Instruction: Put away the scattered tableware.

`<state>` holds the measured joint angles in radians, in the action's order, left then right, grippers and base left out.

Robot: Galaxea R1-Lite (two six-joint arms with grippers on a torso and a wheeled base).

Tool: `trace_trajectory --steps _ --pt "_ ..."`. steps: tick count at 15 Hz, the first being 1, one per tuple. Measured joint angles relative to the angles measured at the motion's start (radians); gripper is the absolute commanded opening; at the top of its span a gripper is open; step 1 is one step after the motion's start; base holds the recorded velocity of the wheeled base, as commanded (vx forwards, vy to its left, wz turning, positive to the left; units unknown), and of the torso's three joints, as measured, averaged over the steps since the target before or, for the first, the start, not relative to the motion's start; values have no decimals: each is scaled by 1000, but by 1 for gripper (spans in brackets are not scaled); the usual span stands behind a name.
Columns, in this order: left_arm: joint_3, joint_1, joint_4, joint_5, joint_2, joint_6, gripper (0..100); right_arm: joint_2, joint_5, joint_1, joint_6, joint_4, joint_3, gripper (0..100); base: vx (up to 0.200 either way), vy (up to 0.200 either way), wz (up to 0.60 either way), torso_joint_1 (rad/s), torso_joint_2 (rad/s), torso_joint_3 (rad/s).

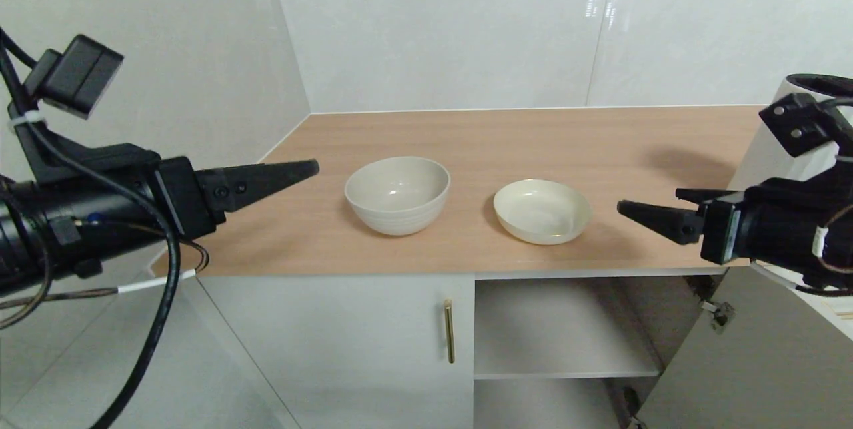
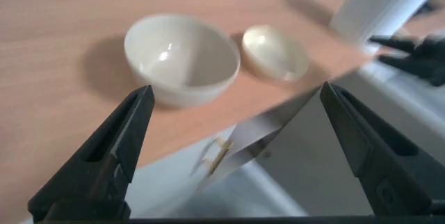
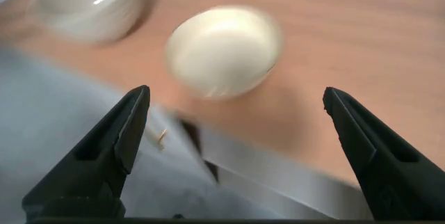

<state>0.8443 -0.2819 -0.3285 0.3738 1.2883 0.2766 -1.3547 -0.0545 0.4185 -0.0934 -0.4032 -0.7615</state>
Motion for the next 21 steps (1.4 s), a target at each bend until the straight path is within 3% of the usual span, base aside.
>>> trace_trajectory --steps 2,4,5,9,13,18,21 --pt "158 5 164 -2 32 104 100 -50 49 -6 -109 176 -178 100 0 0 0 0 0 0" --pt "301 19 396 -14 60 157 100 -105 95 -6 -204 306 -309 100 0 0 0 0 0 0" --pt "349 25 472 -47 74 170 100 -132 148 -7 -219 339 -344 100 0 0 0 0 0 0" --pt "394 30 474 -168 152 185 100 -185 276 13 -226 362 -379 100 0 0 0 0 0 0" --pt "405 -14 390 -333 293 211 100 -201 284 36 -226 362 -375 100 0 0 0 0 0 0" --pt "410 -68 383 -403 419 209 100 -204 285 47 -227 357 -362 100 0 0 0 0 0 0" --pt "422 -73 382 -407 466 212 100 -208 285 57 -227 355 -358 100 0 0 0 0 0 0"
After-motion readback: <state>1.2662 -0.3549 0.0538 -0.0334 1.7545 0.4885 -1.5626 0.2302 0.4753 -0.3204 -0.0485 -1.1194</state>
